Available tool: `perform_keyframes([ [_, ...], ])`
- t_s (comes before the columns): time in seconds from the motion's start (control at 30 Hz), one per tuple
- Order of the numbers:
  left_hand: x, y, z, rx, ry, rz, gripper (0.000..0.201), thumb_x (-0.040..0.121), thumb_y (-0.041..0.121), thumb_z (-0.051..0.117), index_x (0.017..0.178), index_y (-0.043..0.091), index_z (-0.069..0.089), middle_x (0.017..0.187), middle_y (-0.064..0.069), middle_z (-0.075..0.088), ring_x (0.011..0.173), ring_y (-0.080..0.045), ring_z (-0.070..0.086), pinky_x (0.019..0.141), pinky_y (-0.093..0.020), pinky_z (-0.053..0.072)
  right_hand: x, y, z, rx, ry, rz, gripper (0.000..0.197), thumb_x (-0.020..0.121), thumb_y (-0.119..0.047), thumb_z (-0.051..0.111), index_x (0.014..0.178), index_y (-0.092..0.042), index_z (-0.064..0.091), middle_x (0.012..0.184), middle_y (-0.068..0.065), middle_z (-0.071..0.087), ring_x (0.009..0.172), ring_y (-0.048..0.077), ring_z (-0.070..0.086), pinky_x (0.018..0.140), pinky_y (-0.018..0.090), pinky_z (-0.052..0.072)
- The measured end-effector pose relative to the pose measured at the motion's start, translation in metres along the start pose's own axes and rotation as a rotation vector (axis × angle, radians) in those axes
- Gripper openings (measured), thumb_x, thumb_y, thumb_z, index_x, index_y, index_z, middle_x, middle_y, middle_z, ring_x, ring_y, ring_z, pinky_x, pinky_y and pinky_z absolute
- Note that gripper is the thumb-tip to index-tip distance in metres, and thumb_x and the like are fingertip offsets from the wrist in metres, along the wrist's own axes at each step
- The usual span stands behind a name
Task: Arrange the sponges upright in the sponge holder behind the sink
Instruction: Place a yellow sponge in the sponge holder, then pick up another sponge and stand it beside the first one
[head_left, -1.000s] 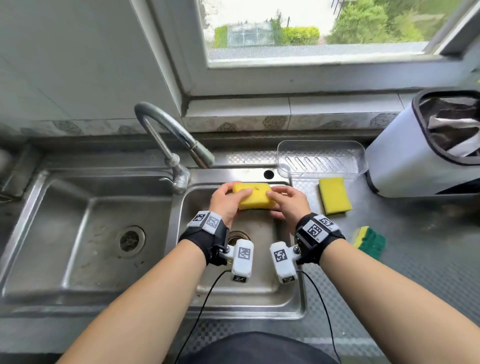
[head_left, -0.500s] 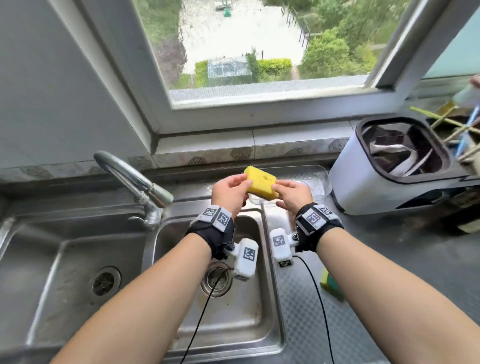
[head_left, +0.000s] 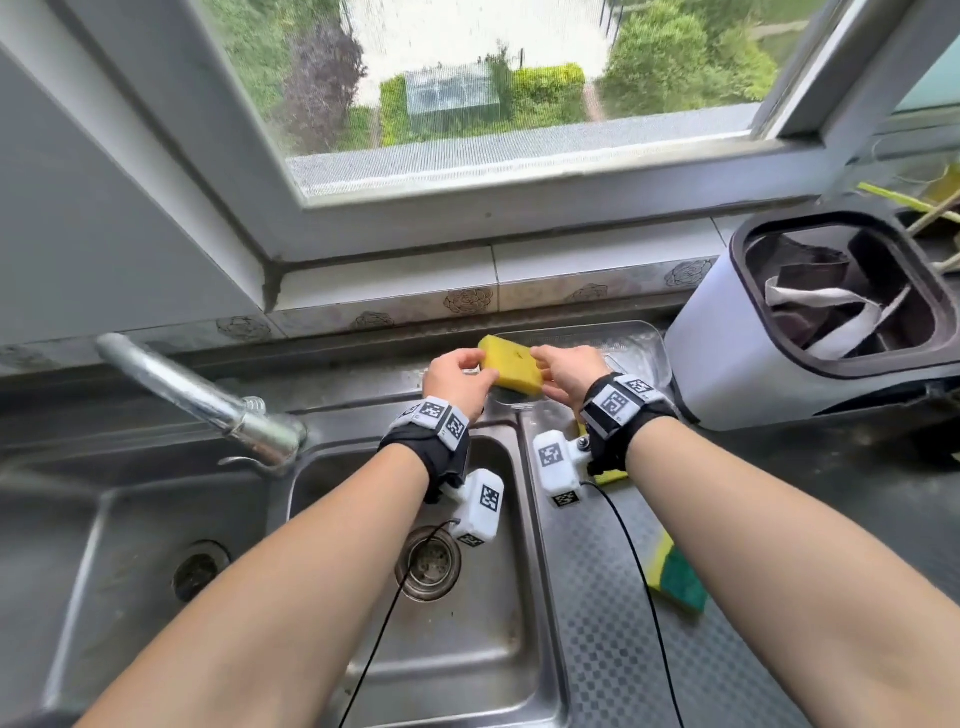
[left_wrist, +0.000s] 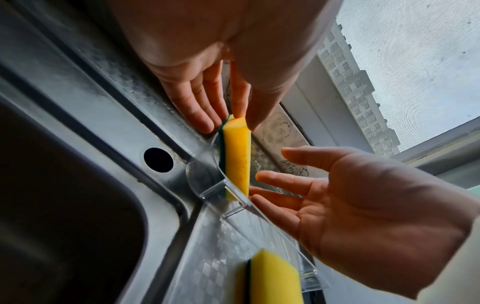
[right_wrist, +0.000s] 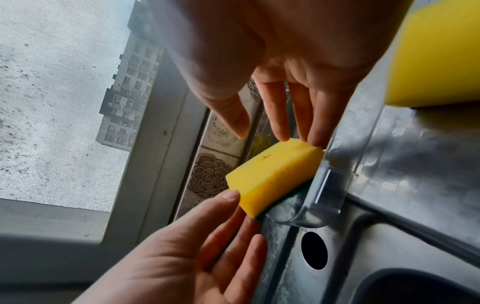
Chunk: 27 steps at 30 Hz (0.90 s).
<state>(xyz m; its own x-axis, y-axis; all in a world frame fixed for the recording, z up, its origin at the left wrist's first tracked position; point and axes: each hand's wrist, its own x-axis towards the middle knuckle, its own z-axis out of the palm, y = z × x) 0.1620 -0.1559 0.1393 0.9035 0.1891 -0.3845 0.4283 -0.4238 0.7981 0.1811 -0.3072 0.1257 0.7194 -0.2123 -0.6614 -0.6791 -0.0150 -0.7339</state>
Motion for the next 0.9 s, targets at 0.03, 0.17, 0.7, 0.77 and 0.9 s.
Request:
perform_keyframes([
  [0.03,0.000,-0.001,0.001,0.007,0.000,-0.002,0.042,0.074,0.023,0.071,0.115,0.016,0.068,0.114,-0.004,0.071,0.101,-0.019,0.067,0.097,-0.034,0.049,0.001,0.000,0.000,-0.011,-0.002,0.003,0.058,0.053,-0.044,0.070,0.095,-0.003,0.069,0.097,0.014,0.072,0.085,0.025,0.071,0.084,0.043,0.059],
  [0.17,-0.001,-0.002,0.001,0.009,0.002,-0.002,0.040,0.075,0.024,0.070,0.114,0.017,0.068,0.113,-0.005,0.071,0.103,-0.019,0.066,0.097,-0.034,0.049,0.008,0.002,-0.001,-0.066,-0.004,-0.023,0.071,0.040,-0.055,0.066,0.093,-0.009,0.072,0.098,0.009,0.073,0.094,0.026,0.069,0.092,0.045,0.055],
  [0.7,-0.074,-0.021,0.003,-0.381,-0.009,-0.131,0.015,0.086,0.016,0.056,0.072,0.019,0.059,0.067,-0.001,0.060,0.060,-0.017,0.059,0.051,-0.025,0.051,-0.085,0.025,-0.067,0.147,-0.005,-0.014,0.011,0.090,-0.025,0.056,0.086,-0.015,0.058,0.083,0.003,0.058,0.075,0.019,0.059,0.066,0.028,0.048],
  [0.77,-0.087,-0.025,0.012,-0.370,-0.108,-0.160,0.015,0.088,0.016,0.055,0.073,0.017,0.058,0.066,-0.002,0.057,0.056,-0.015,0.055,0.046,-0.022,0.045,-0.090,0.039,-0.078,0.154,0.030,-0.009,0.014,0.089,-0.025,0.057,0.096,-0.013,0.060,0.085,0.004,0.059,0.078,0.020,0.059,0.064,0.028,0.048],
  [0.9,-0.103,-0.031,0.032,-0.387,-0.265,-0.229,0.012,0.090,0.015,0.054,0.078,0.015,0.057,0.069,-0.003,0.054,0.056,-0.015,0.052,0.044,-0.019,0.039,-0.095,0.063,-0.093,0.162,0.085,-0.008,0.007,0.088,-0.023,0.058,0.083,-0.018,0.057,0.076,0.000,0.053,0.069,0.014,0.051,0.062,0.026,0.043],
])
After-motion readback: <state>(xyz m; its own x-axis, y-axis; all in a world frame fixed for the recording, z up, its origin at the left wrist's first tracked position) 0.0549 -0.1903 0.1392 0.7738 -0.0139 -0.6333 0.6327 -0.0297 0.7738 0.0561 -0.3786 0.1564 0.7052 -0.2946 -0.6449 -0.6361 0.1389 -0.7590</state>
